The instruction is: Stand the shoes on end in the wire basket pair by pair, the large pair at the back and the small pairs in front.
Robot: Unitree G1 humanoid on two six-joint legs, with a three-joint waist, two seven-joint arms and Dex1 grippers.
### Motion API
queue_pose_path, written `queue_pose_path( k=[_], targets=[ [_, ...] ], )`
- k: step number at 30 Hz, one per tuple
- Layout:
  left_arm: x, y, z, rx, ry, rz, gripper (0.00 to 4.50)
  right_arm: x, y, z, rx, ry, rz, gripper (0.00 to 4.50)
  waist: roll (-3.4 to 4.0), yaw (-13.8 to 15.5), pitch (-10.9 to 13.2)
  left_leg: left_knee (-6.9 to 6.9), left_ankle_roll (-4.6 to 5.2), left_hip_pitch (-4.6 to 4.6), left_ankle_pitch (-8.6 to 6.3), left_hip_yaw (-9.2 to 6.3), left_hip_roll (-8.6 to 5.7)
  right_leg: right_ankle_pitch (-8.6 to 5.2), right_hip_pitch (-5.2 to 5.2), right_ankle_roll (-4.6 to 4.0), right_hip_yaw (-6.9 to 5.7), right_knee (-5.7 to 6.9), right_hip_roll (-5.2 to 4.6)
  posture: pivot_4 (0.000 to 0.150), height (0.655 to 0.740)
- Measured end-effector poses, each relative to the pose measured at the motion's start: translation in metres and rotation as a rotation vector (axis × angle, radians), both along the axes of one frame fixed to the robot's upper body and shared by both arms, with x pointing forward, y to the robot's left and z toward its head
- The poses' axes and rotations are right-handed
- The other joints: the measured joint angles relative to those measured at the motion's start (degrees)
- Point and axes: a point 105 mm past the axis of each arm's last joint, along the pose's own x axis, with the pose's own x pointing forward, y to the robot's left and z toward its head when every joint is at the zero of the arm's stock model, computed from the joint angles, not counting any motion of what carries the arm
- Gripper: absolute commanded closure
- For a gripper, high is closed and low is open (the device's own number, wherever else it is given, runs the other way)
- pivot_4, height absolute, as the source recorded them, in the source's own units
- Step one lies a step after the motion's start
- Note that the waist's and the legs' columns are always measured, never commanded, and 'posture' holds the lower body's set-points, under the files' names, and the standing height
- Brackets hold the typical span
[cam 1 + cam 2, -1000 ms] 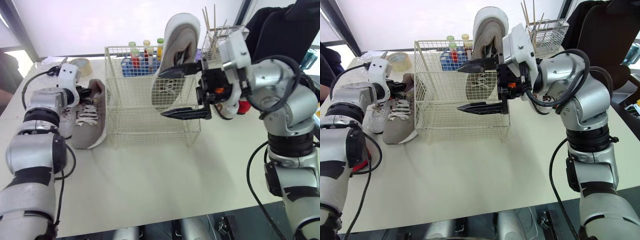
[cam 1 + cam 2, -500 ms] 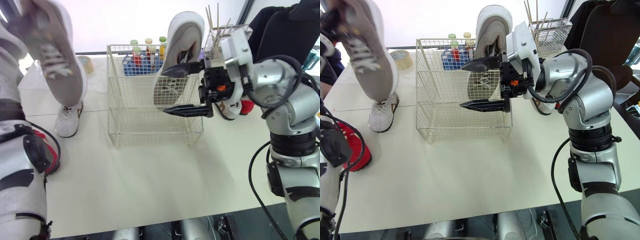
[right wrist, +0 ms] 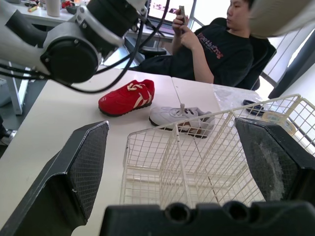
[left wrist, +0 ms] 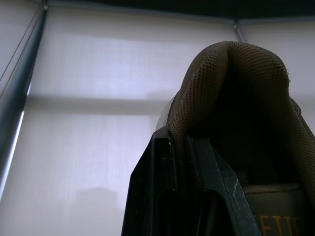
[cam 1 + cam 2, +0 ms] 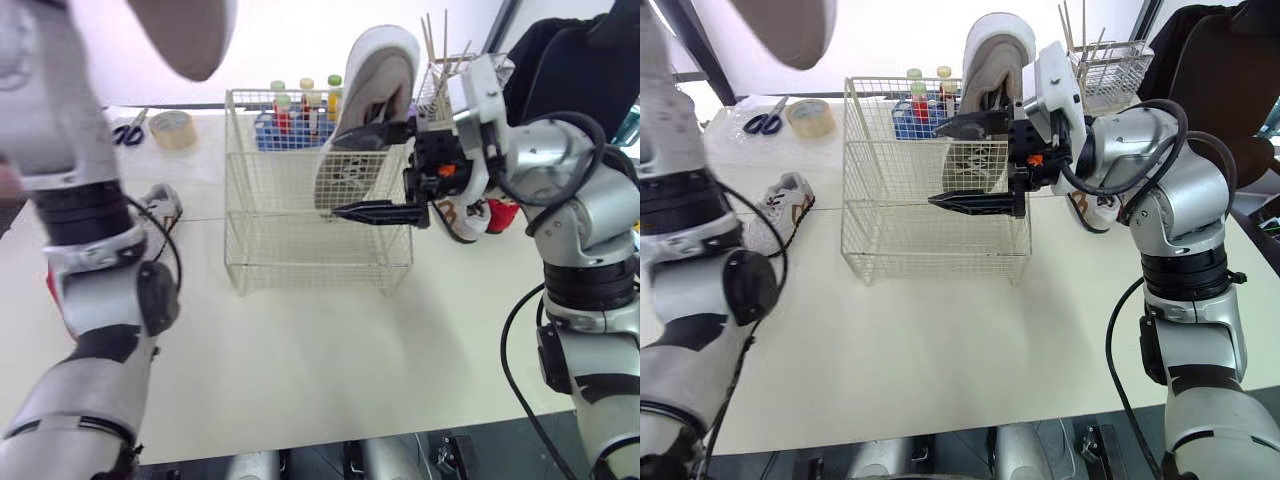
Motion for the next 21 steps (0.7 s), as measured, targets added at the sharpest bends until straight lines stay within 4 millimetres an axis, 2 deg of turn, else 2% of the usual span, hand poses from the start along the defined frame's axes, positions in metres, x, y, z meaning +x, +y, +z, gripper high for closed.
queue_pose_path(
  k=[5,9,13,21],
  targets=[
    [0.017,-0.045,-0.02,0.07,-0.078,-0.015,4.47,0.001,-0.006,-0.002,0.014,0.002,-0.049,0.0,0.0,0.0,0.0,0.0,0.03,0.01,-0.02,0.01,0.01,0.0,0.01,0.0,0.0,-0.06,0.03,0.15,0.74],
    [0.029,-0.07,-0.04,0.086,-0.11,-0.017,4.47,-0.002,-0.012,-0.005,0.017,0.007,-0.096,0.0,0.0,-0.1,0.0,-0.02,0.05,0.01,-0.03,0.05,0.03,0.0,0.0,0.01,0.03,-0.09,0.03,0.15,0.74],
    [0.042,-0.074,-0.058,0.058,-0.092,0.003,4.47,-0.011,-0.013,-0.005,0.019,0.0,-0.117,0.0,0.01,-0.3,0.0,-0.03,0.31,0.01,-0.18,0.04,0.08,0.0,-0.01,0.01,0.04,-0.08,0.08,0.15,0.74],
    [0.055,-0.068,-0.09,0.019,-0.044,0.098,4.47,-0.016,-0.014,-0.003,0.025,0.001,-0.132,0.0,0.01,0.0,0.0,-0.02,0.34,0.01,-0.2,0.03,0.07,0.0,0.01,0.01,0.03,-0.09,0.07,0.15,0.74]
  ],
)
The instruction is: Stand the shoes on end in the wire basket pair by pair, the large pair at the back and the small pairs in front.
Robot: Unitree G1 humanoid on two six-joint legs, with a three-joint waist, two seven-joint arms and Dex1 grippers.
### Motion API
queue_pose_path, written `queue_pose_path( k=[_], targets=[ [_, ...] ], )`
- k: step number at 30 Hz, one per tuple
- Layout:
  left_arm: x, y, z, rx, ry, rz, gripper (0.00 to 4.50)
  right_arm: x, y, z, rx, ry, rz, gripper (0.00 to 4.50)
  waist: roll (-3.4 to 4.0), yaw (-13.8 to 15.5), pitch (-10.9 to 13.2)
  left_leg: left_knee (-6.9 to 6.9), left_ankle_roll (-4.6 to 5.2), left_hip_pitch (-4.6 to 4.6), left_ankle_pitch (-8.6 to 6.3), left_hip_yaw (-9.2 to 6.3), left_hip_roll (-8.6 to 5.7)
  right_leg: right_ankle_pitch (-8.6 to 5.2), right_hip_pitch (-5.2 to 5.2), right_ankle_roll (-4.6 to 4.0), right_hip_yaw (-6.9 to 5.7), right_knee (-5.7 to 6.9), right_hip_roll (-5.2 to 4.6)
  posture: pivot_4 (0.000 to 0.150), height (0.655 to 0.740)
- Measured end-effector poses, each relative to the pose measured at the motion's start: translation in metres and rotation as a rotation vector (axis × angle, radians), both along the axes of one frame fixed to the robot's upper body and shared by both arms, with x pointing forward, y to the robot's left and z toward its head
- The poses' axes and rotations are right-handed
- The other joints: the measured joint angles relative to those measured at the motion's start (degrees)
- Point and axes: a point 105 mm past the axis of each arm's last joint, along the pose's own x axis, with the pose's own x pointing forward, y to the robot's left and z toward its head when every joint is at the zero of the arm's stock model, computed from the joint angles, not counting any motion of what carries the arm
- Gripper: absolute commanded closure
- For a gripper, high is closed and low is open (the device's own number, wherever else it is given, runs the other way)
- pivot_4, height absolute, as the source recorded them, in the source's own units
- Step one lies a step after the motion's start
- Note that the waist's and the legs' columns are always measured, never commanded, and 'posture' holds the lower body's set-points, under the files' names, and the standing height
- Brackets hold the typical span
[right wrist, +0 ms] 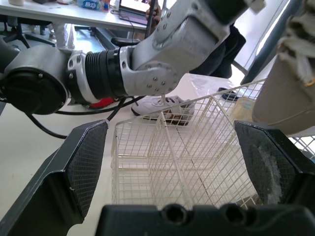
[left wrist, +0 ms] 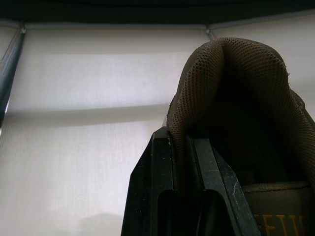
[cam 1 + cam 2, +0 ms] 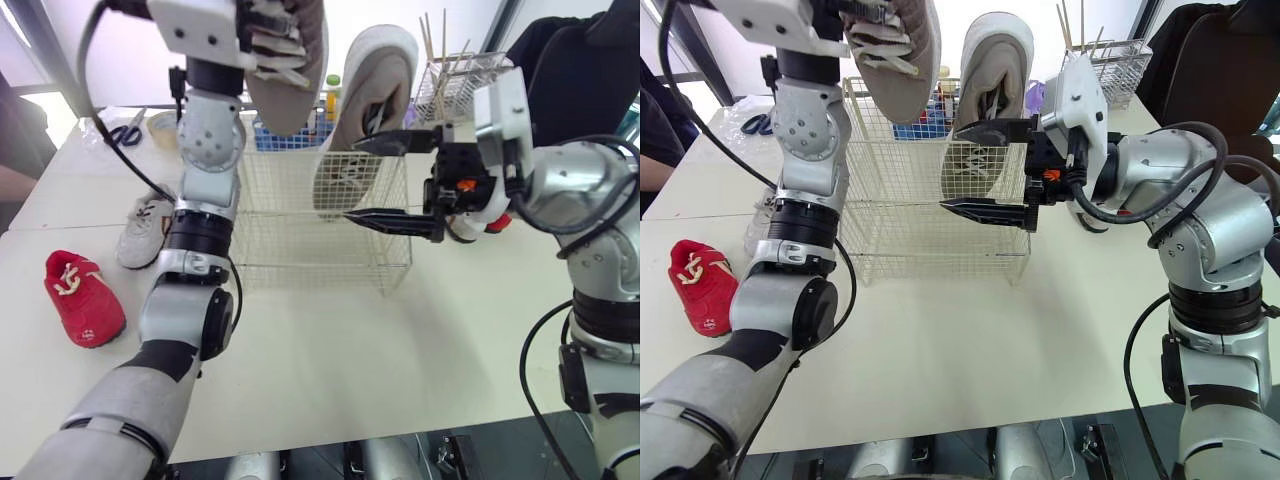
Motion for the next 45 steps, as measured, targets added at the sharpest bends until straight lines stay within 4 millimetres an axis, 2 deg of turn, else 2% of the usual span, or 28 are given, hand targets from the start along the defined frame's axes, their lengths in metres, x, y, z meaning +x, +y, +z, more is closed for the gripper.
queue_pose_path(
  k=[3,14,19,24,27,29,33,34,41,45],
  targets=[
    [0.0,-0.001,-0.016,-0.015,0.013,0.025,4.47,0.0,0.0,0.0,0.002,0.002,0.004,0.0,0.0,0.0,0.0,0.01,0.0,0.0,0.0,0.0,-0.01,0.0,0.01,0.0,0.0,0.01,-0.02,0.15,0.74],
    [0.019,-0.006,-0.077,-0.009,0.169,0.125,4.47,0.0,0.0,-0.001,0.0,0.013,0.011,0.0,0.0,0.0,0.0,0.01,0.01,0.0,0.0,-0.02,0.0,0.0,0.01,0.0,0.0,0.02,-0.01,0.15,0.74],
    [0.012,-0.006,-0.082,-0.005,0.162,0.135,4.47,0.0,0.0,-0.001,-0.003,0.015,0.014,0.0,0.21,-0.1,-0.1,-0.05,0.08,0.31,-0.05,0.01,0.0,0.0,0.28,0.0,0.01,-0.04,-0.02,0.15,0.74],
    [0.008,-0.008,-0.094,0.018,0.189,0.122,4.47,0.0,0.0,-0.002,-0.007,0.017,0.02,0.0,0.93,-0.1,-0.7,-0.08,0.25,0.74,-0.16,0.05,0.0,0.0,0.72,0.0,0.03,-0.19,-0.03,0.15,0.74],
    [0.006,-0.007,-0.1,0.01,0.212,0.112,3.36,0.0,-0.001,-0.002,-0.01,0.016,0.019,0.0,1.19,-0.1,-0.9,-0.11,0.26,1.04,-0.17,0.09,0.0,-0.01,0.98,0.0,0.08,-0.19,-0.02,0.15,0.74],
    [0.007,-0.006,-0.107,0.012,0.243,0.114,2.36,0.0,-0.001,-0.002,-0.011,0.016,0.019,0.0,1.31,-0.1,-1.0,-0.14,0.27,1.35,-0.18,0.1,0.0,-0.02,1.3,-0.01,0.09,-0.2,-0.02,0.15,0.74],
    [0.022,-0.001,-0.146,0.009,0.407,0.121,0.32,0.0,-0.001,-0.002,-0.014,0.015,0.025,0.0,1.19,-0.1,-1.0,-0.1,0.28,1.34,-0.19,0.01,0.01,-0.02,1.35,-0.02,0.07,-0.2,0.0,0.15,0.74],
    [0.025,0.001,-0.149,0.006,0.43,0.126,0.09,0.0,0.0,-0.003,-0.015,0.016,0.026,0.0,1.16,0.0,-0.9,-0.08,0.28,1.28,-0.19,0.0,0.01,-0.02,1.3,-0.02,0.07,-0.18,0.0,0.15,0.74],
    [0.03,0.014,-0.144,-0.051,0.466,0.134,0.09,0.003,0.0,-0.003,-0.016,0.023,0.028,0.0,1.16,-0.1,-0.9,-0.09,0.35,1.2,-0.23,0.04,0.0,-0.02,1.23,-0.01,0.07,-0.25,-0.08,0.15,0.74],
    [0.024,0.026,-0.138,-0.093,0.482,0.11,0.09,0.003,0.001,-0.003,-0.017,0.023,0.03,0.0,1.15,-0.2,-0.9,-0.11,0.34,1.19,-0.23,0.04,0.0,-0.02,1.21,-0.01,0.1,-0.25,-0.17,0.15,0.74]
  ],
)
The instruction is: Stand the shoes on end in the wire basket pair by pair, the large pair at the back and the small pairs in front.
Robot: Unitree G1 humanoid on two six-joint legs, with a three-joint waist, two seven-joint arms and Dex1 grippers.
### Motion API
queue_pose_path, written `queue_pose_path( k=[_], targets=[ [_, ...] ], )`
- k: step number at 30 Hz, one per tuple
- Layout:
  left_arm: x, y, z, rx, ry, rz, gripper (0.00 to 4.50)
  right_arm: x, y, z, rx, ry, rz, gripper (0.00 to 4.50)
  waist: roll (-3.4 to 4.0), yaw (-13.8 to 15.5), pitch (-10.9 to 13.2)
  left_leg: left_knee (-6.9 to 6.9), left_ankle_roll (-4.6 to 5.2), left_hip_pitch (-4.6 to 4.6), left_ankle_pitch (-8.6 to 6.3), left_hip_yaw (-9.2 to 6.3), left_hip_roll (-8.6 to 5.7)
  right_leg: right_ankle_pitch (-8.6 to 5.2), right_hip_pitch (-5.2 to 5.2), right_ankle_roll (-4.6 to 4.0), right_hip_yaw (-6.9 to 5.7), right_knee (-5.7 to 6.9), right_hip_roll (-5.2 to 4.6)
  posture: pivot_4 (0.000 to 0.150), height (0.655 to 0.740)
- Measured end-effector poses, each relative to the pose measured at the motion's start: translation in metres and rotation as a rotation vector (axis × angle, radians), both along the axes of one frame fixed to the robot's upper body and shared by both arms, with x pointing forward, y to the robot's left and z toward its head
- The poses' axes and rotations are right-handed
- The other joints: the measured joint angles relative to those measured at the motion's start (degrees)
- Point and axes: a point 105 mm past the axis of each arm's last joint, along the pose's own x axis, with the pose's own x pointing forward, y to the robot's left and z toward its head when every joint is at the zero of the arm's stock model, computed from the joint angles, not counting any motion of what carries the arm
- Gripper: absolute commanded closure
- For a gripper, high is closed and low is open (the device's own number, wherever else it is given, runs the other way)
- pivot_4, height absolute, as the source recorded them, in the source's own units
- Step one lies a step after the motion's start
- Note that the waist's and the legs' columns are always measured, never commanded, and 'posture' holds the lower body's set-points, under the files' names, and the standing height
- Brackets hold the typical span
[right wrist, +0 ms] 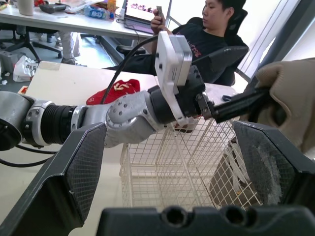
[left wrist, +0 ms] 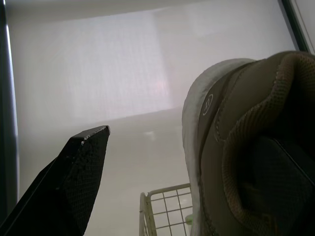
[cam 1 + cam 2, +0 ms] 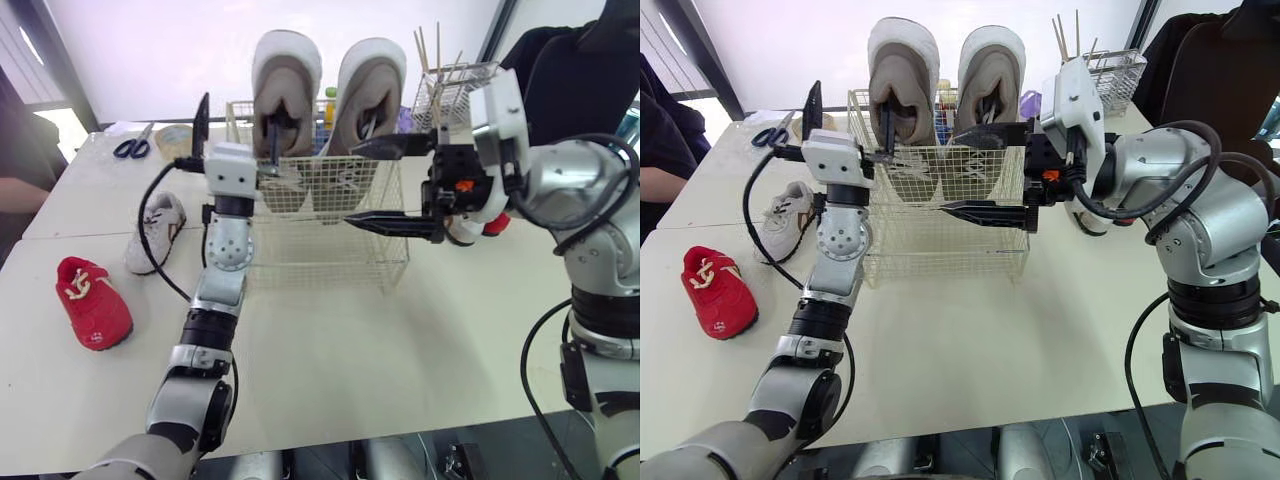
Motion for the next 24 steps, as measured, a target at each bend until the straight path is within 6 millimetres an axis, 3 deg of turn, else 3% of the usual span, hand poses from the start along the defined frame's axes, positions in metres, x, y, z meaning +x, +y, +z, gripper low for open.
queue_pose_path(
  k=[9,17,20,24],
  targets=[
    [-0.033,0.027,-0.002,-0.013,0.123,-0.133,0.09,0.002,-0.003,-0.001,-0.008,0.008,-0.001,0.0,0.0,-0.4,0.0,-0.05,-0.01,0.0,0.0,0.01,0.0,-0.01,-0.03,-0.02,0.03,0.0,-0.13,0.15,0.74],
    [-0.053,0.032,-0.008,0.081,0.287,-0.271,0.09,0.008,-0.007,0.0,-0.016,0.004,-0.014,0.0,-0.04,-0.3,0.0,-0.08,-0.01,0.0,-0.01,0.0,-0.05,-0.06,-0.02,-0.11,0.0,-0.07,-0.21,0.15,0.74],
    [-0.061,0.045,-0.007,0.157,0.392,-0.342,0.09,0.017,-0.018,0.004,-0.01,0.001,-0.075,0.0,-0.09,-0.7,0.1,-0.12,-0.01,-0.02,-0.01,-0.02,-0.04,-0.13,-0.07,-0.23,0.0,-0.06,-0.22,0.15,0.74],
    [-0.078,0.068,0.012,0.199,0.546,-0.51,0.09,0.036,-0.049,0.019,0.049,-0.024,-0.268,0.0,-0.15,-1.3,0.1,-0.16,-0.04,-0.06,-0.01,-0.03,-0.05,-0.15,-0.08,-0.28,-0.02,-0.17,-0.29,0.15,0.74]
  ],
)
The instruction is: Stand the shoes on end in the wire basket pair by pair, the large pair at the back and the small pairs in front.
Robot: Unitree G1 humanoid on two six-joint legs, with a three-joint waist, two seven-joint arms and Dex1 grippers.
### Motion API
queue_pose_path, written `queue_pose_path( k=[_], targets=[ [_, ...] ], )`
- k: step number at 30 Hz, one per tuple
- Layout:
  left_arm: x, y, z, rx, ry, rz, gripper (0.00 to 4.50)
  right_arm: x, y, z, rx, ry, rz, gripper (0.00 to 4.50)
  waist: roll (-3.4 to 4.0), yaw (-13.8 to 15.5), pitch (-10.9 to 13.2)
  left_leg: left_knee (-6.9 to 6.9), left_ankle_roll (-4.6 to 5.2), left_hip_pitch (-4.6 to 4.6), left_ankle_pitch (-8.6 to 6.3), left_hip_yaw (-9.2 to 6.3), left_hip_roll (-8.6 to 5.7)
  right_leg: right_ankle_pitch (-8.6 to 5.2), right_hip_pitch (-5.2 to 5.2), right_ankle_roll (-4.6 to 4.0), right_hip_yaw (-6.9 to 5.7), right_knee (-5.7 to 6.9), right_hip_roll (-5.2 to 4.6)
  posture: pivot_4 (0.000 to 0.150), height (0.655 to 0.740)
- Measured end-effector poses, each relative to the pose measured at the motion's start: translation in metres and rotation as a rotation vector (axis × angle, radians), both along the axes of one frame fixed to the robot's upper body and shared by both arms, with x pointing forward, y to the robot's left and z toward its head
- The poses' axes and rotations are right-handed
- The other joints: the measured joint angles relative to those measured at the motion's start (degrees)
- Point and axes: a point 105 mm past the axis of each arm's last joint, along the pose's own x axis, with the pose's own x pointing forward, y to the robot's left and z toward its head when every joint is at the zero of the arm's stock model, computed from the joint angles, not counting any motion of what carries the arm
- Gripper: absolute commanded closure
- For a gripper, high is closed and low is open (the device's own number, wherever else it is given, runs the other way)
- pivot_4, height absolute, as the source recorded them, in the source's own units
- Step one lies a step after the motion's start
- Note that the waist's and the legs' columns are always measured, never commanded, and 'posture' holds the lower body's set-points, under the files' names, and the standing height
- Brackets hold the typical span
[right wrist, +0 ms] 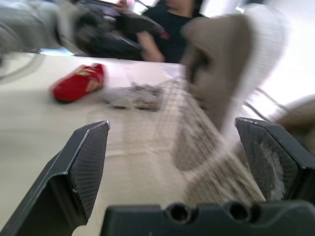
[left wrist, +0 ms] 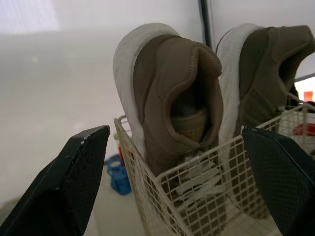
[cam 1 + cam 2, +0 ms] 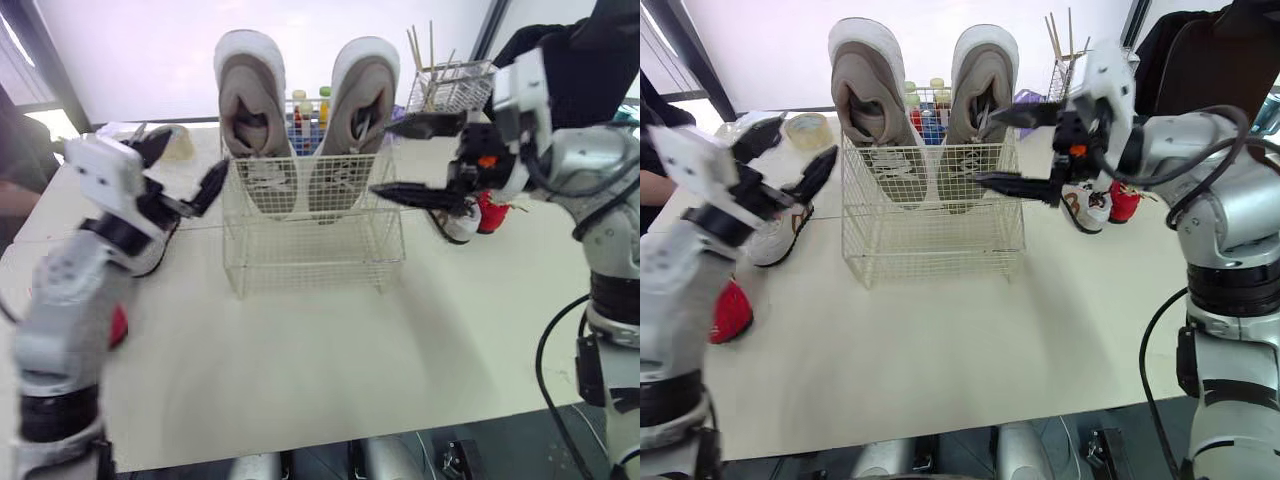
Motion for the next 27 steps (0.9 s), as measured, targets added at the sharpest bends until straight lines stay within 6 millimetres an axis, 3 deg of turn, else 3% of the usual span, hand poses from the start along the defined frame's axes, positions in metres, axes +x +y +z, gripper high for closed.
queue_pose_path(
  k=[4,6,9,19,27],
  targets=[
    [-0.024,-0.011,0.006,0.041,0.149,-0.236,0.09,0.027,-0.03,-0.002,0.034,0.016,-0.253,0.0,-0.01,-0.1,0.0,-0.05,-0.01,-0.02,-0.01,0.02,-0.05,-0.06,0.01,-0.1,0.0,-0.12,-0.09,0.15,0.74],
    [-0.037,-0.022,0.006,0.076,0.193,-0.346,0.09,0.042,-0.052,-0.016,0.03,0.046,-0.414,0.0,-0.02,0.0,0.0,-0.08,-0.02,-0.02,-0.01,0.02,-0.1,-0.07,0.03,-0.13,0.0,-0.18,-0.15,0.15,0.74],
    [-0.047,-0.03,0.003,0.089,0.229,-0.435,0.09,0.059,-0.078,-0.054,0.013,0.117,-0.606,0.0,-0.02,-0.1,0.0,-0.14,-0.02,-0.03,-0.01,0.05,-0.15,-0.07,0.01,-0.13,0.03,-0.21,-0.2,0.15,0.74],
    [-0.053,-0.038,-0.014,0.124,0.298,-0.498,0.09,0.075,-0.098,-0.153,0.128,0.273,-0.928,0.0,0.02,-0.1,0.0,-0.53,-0.17,-0.02,0.14,0.17,-0.21,-0.05,-0.18,-0.08,0.09,-0.23,-0.05,0.15,0.74],
    [-0.053,-0.042,-0.016,0.138,0.298,-0.487,0.09,0.082,-0.126,-0.168,0.162,0.229,-1.066,0.0,0.01,-0.2,0.0,-0.67,-0.18,0.01,0.15,0.18,-0.18,0.05,-0.19,0.16,0.13,-0.33,0.2,0.15,0.74]
  ],
)
